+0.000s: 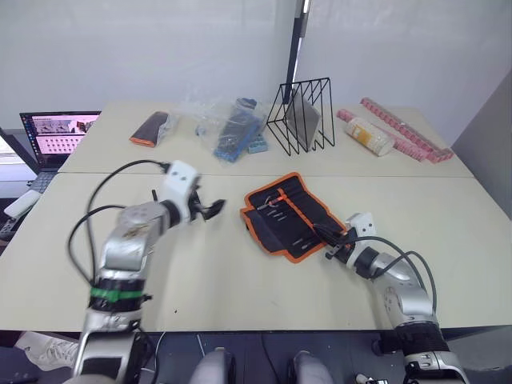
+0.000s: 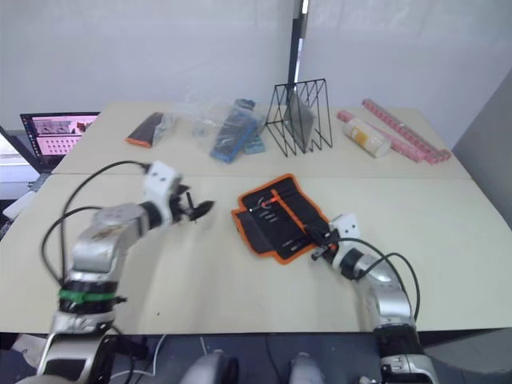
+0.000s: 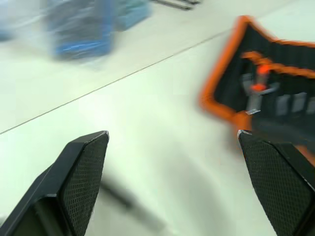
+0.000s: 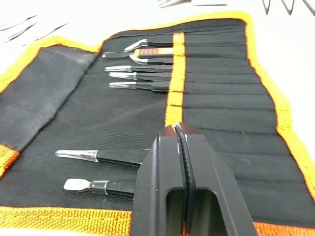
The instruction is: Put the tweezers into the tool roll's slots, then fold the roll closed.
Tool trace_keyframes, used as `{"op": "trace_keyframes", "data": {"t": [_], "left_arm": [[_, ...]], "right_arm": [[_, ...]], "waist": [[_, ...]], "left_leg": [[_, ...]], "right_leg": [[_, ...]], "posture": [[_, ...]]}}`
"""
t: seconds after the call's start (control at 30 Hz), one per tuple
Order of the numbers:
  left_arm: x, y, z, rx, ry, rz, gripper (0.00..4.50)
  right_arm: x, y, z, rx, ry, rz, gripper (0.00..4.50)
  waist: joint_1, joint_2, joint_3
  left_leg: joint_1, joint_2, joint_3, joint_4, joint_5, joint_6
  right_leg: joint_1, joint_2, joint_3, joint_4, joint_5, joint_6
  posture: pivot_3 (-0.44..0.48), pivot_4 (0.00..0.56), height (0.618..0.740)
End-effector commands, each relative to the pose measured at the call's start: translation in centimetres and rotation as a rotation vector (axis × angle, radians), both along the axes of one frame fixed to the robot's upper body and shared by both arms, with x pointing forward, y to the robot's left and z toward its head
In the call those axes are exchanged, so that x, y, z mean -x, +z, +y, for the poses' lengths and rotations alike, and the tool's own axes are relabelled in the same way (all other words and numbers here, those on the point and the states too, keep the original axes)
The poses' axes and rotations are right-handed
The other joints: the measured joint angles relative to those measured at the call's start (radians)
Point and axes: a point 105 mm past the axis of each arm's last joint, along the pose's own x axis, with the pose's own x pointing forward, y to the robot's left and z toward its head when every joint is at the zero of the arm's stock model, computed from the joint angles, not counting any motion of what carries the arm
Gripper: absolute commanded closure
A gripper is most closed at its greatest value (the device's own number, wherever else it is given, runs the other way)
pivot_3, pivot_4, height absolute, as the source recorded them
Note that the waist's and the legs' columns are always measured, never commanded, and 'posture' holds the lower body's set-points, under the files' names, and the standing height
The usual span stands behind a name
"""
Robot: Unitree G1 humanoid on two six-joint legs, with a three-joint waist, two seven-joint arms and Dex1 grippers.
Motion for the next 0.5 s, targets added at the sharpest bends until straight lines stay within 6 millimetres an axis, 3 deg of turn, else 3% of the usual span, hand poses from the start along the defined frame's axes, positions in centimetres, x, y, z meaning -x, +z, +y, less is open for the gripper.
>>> {"op": "trace_keyframes", "data": {"t": [0.03, 0.23, 0.5], "left_arm": [[1.9, 1.2, 4.1, -0.003, 0.134, -0.112, 0.04], [5.7, -0.7, 8.4, 0.104, 0.329, -0.146, 0.04], [11.3, -4.4, 8.8, 0.212, 0.492, -0.109, 0.04]], "right_arm": [[-0.4, -0.2, -1.7, 0.023, -0.056, 0.007, 4.50], [-0.2, -1.2, -1.5, 0.057, -0.023, 0.042, 4.50], [0.2, -2.1, -1.7, 0.081, -0.007, 0.067, 4.50]], "waist": [[0.003, 0.000, 0.000], [0.021, 0.000, 0.000], [0.023, 0.000, 0.000]], "left_leg": [[0.000, 0.000, 0.000, 0.000, 0.000, 0.000], [0.000, -0.001, -0.001, 0.001, 0.000, 0.000], [0.001, 0.000, -0.002, 0.001, -0.001, 0.000]], "right_leg": [[0.000, 0.000, 0.000, 0.000, 0.000, 0.000], [-0.001, -0.001, 0.000, -0.003, 0.000, 0.000], [0.000, -0.001, 0.000, -0.004, 0.000, 0.000]], "posture": [[0.000, 0.150, 0.685], [0.000, 0.150, 0.685], [0.000, 0.150, 0.685]]}}
